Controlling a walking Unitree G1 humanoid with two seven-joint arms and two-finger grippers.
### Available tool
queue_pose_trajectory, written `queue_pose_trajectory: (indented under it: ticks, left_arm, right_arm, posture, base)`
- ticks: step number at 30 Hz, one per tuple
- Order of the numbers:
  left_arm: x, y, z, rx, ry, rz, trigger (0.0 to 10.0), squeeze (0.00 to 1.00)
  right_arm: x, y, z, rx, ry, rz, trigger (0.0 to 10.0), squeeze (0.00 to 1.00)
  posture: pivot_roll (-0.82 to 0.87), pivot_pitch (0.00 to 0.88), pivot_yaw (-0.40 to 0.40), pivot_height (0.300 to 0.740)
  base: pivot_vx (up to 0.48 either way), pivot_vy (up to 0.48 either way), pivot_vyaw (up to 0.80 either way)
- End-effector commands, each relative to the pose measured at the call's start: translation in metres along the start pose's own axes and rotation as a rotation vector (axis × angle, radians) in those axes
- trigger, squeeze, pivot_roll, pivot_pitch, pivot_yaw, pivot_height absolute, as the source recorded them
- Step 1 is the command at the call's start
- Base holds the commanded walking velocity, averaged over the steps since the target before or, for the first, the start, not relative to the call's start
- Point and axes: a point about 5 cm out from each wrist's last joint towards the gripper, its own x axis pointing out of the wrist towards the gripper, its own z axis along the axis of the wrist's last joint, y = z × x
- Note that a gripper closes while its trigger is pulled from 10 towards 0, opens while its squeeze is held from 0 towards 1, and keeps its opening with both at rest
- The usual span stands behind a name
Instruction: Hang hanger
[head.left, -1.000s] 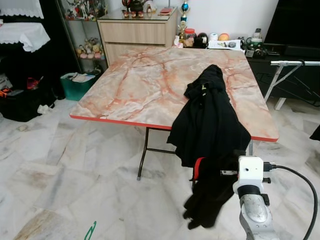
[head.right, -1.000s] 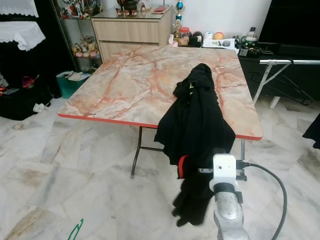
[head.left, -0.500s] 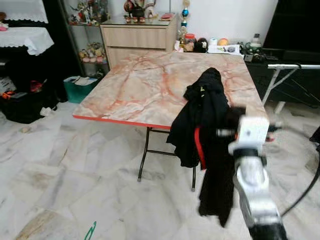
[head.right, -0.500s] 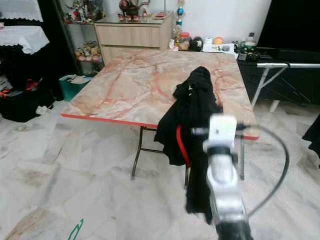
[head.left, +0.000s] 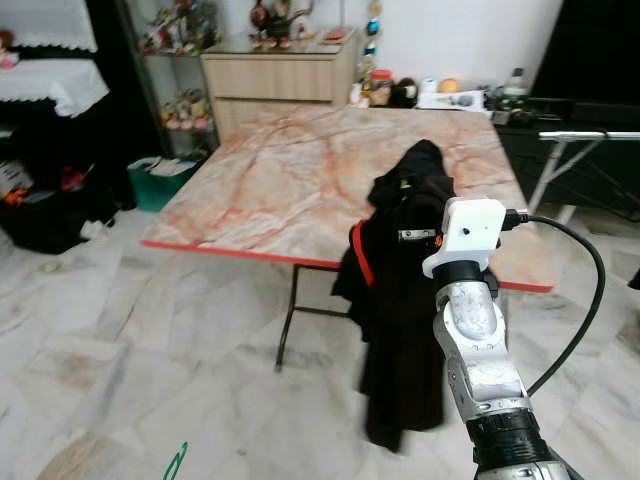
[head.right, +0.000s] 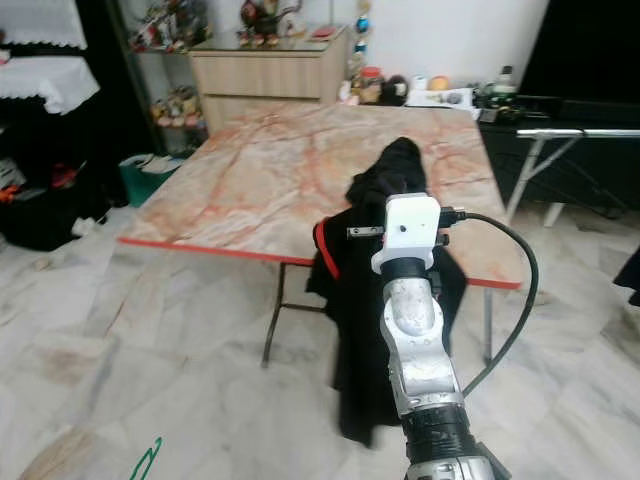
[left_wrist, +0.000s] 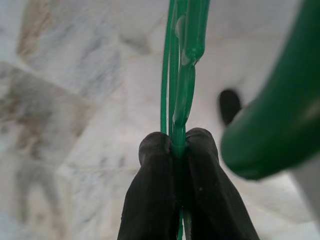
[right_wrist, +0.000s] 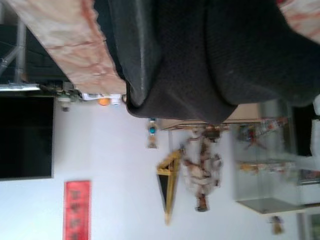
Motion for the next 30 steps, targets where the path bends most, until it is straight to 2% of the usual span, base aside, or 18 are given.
queue_pose_trajectory:
  ticks: [1,5,12,13,17,20,23,30]
  left_arm:
    - [-0.002,0.011,-0.006,0.002,0.022,0.026,10.0,0.0]
    - [-0.002,0.011,-0.006,0.003,0.022,0.025,10.0,0.0]
    - [-0.002,0.011,-0.005,0.004,0.022,0.023,10.0,0.0]
    - [-0.002,0.012,-0.005,0.007,0.022,0.022,10.0,0.0]
    - [-0.002,0.012,-0.004,0.009,0.02,0.021,10.0,0.0]
    - [-0.002,0.012,-0.004,0.008,0.019,0.021,10.0,0.0]
    - [-0.002,0.012,-0.003,0.009,0.018,0.02,10.0,0.0]
    - [-0.002,0.011,-0.003,0.007,0.018,0.018,10.0,0.0]
  right_arm:
    - [0.006,0.013,0.013,0.025,-0.045,0.032,10.0,0.0]
    - [0.009,0.016,0.016,0.005,-0.057,0.041,10.0,0.0]
    - [0.027,0.023,0.035,0.024,-0.112,0.056,10.0,0.0]
    - [0.036,0.029,0.038,0.007,-0.096,0.076,10.0,0.0]
    - [0.052,0.04,0.053,0.0,-0.11,0.104,10.0,0.0]
    - [0.057,0.04,0.057,-0.001,-0.117,0.099,10.0,0.0]
    - [0.073,0.035,0.073,-0.019,-0.148,0.086,10.0,0.0]
    - [0.088,0.028,0.086,-0.057,-0.152,0.065,10.0,0.0]
  posture:
    - [-0.02,0.0,0.046,0.74]
    - [-0.02,0.0,0.046,0.74]
    - [-0.03,0.0,0.052,0.74]
    - [-0.03,0.0,0.055,0.74]
    - [-0.03,0.0,0.054,0.74]
    - [-0.03,0.0,0.054,0.74]
    - [-0.03,0.0,0.055,0.74]
    - [-0.03,0.0,0.052,0.74]
  base:
    - [0.322,0.0,0.0]
    - [0.322,0.0,0.0]
    - [0.327,0.0,0.0]
    - [0.334,0.0,0.0]
    - [0.332,0.0,0.0]
    - [0.334,0.0,0.0]
    - [0.335,0.0,0.0]
    - [0.333,0.0,0.0]
